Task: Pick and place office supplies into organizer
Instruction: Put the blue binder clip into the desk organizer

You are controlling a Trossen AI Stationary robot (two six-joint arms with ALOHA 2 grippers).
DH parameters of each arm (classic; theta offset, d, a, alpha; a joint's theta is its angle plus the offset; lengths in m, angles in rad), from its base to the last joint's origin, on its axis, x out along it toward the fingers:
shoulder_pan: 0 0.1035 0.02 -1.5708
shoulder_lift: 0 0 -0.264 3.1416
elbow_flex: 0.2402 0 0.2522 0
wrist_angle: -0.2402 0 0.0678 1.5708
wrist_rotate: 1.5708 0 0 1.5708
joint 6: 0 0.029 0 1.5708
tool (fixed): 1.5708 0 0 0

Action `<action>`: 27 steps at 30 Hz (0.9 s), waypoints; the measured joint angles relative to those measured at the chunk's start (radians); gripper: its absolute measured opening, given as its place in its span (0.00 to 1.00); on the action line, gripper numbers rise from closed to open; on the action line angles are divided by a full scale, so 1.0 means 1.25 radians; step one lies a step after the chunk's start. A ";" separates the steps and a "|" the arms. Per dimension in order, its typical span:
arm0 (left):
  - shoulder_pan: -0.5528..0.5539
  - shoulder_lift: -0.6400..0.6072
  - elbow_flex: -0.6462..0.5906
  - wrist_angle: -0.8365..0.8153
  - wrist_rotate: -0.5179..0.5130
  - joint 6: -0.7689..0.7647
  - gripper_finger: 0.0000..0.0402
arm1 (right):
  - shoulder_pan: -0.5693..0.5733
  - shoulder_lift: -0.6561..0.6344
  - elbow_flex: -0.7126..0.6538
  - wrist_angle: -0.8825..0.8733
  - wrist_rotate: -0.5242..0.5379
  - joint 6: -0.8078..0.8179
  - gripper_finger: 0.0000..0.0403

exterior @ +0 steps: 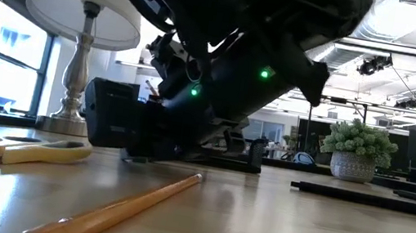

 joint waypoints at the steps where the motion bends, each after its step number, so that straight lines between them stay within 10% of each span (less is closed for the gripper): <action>1: 0.000 -0.004 0.000 -0.001 0.000 0.000 0.46 | 0.005 0.000 0.000 -0.003 0.003 0.002 0.39; 17: 0.000 0.012 0.000 0.016 -0.050 0.002 0.46 | 0.016 0.001 -0.002 0.003 0.016 -0.023 0.13; 27: 0.000 0.027 0.000 0.049 -0.049 -0.007 0.46 | 0.021 -0.022 -0.005 -0.032 0.037 -0.071 0.16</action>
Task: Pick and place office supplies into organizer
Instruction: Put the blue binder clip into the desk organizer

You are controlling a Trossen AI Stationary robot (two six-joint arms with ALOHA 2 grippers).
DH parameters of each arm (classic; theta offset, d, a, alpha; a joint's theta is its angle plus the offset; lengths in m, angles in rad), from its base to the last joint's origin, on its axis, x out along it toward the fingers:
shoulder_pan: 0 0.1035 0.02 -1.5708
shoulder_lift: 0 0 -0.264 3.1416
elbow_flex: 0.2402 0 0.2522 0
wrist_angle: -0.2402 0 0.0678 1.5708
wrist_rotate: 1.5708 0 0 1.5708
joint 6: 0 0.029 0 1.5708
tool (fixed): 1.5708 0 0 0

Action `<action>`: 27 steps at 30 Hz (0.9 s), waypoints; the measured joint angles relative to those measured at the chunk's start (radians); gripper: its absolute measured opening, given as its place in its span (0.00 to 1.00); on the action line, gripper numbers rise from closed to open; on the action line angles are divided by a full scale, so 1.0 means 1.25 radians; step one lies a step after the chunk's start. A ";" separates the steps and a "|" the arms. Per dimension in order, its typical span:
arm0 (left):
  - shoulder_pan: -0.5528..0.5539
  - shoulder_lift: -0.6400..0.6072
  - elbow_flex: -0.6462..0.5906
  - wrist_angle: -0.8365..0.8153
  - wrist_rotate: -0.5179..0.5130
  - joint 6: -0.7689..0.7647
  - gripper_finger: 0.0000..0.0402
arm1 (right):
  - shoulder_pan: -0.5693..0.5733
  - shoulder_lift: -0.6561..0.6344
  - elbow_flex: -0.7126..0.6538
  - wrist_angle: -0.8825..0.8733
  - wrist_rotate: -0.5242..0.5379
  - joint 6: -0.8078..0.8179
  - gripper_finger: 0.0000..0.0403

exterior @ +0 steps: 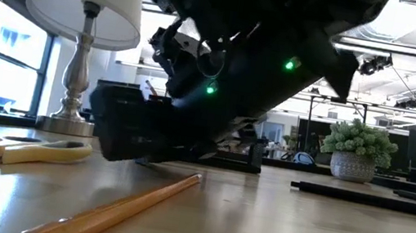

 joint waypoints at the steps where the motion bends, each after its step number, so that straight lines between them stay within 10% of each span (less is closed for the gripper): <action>1: 0.000 0.003 0.000 -0.001 0.000 0.000 0.46 | 0.000 -0.007 0.000 -0.016 0.001 -0.007 0.16; 15: 0.000 -0.058 0.000 -0.073 -0.021 0.021 0.46 | -0.026 -0.181 0.001 -0.265 0.092 -0.062 0.14; 27: 0.000 -0.090 0.000 -0.096 -0.023 0.015 0.46 | -0.136 -0.195 0.002 -0.178 0.001 -0.255 0.15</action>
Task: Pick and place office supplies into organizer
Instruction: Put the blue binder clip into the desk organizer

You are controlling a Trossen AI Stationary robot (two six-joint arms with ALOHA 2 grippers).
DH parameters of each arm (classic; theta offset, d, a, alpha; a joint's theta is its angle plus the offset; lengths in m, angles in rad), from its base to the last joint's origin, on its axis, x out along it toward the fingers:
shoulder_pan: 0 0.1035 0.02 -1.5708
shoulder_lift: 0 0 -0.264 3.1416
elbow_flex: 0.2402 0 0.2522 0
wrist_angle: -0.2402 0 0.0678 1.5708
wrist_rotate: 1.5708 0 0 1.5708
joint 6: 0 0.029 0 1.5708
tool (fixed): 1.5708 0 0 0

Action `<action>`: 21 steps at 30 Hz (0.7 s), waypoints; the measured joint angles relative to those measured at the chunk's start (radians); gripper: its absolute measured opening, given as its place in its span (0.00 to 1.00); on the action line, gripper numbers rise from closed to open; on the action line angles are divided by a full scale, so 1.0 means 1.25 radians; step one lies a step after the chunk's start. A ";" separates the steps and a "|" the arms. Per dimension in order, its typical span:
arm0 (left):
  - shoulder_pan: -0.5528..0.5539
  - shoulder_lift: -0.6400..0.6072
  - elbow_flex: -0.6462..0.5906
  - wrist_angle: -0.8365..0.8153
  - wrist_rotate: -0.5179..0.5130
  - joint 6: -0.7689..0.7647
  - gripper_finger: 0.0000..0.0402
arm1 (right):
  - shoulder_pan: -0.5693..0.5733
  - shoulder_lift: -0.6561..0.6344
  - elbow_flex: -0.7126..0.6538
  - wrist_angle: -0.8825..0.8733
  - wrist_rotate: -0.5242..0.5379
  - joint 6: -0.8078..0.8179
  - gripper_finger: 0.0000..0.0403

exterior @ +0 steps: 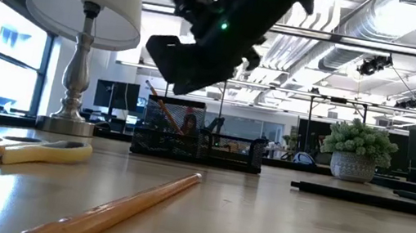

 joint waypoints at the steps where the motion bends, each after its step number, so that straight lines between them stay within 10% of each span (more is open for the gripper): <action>1: 0.000 0.001 0.000 -0.002 0.000 0.000 0.46 | -0.010 0.000 0.000 0.016 -0.010 -0.015 0.15; 21: 0.000 0.001 0.000 -0.008 0.000 0.003 0.46 | -0.056 0.000 0.001 0.020 -0.057 -0.065 0.17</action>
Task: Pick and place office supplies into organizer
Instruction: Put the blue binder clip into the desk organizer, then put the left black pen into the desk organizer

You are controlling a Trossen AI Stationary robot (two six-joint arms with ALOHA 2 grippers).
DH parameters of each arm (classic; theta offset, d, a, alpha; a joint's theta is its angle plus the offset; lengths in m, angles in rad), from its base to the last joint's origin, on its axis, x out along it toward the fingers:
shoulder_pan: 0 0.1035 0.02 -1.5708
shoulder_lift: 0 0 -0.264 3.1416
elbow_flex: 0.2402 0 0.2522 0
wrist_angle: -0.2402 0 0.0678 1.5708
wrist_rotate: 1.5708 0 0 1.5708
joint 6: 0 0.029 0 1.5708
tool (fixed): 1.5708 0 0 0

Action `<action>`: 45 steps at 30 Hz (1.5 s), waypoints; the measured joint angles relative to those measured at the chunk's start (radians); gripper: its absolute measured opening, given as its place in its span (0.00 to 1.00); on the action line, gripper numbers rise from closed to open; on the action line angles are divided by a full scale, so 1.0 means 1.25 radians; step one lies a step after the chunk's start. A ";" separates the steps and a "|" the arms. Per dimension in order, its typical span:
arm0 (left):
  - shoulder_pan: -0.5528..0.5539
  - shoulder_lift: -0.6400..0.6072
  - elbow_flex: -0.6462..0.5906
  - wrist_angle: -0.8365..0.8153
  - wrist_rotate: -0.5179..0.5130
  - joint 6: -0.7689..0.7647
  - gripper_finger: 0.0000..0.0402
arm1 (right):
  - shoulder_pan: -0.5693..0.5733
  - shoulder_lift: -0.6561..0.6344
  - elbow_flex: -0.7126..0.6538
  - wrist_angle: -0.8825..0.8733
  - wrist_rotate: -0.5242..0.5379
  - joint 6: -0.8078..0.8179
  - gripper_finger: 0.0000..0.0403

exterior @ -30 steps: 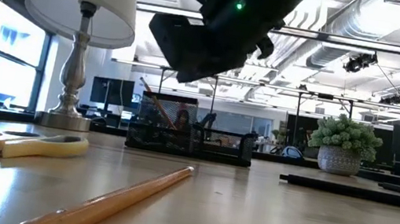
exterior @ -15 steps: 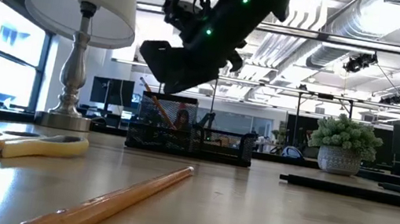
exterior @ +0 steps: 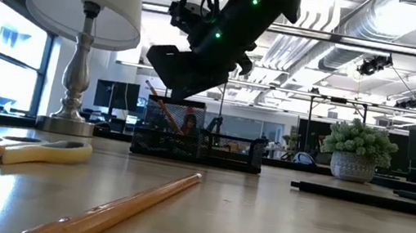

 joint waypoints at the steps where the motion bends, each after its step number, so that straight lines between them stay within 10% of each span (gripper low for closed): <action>1: 0.000 0.000 0.000 0.000 0.000 0.000 0.46 | 0.000 0.000 0.000 0.001 0.000 -0.005 0.17; 18: 0.000 0.000 0.000 -0.001 0.000 -0.001 0.46 | 0.027 -0.015 0.000 -0.074 -0.005 0.039 0.53; 36: 0.000 0.021 0.000 0.008 0.000 -0.006 0.46 | 0.248 -0.101 -0.001 -0.598 -0.199 0.413 0.40; 45: 0.000 0.021 0.000 0.004 0.000 -0.005 0.46 | 0.310 -0.100 -0.005 -0.760 -0.080 0.534 0.30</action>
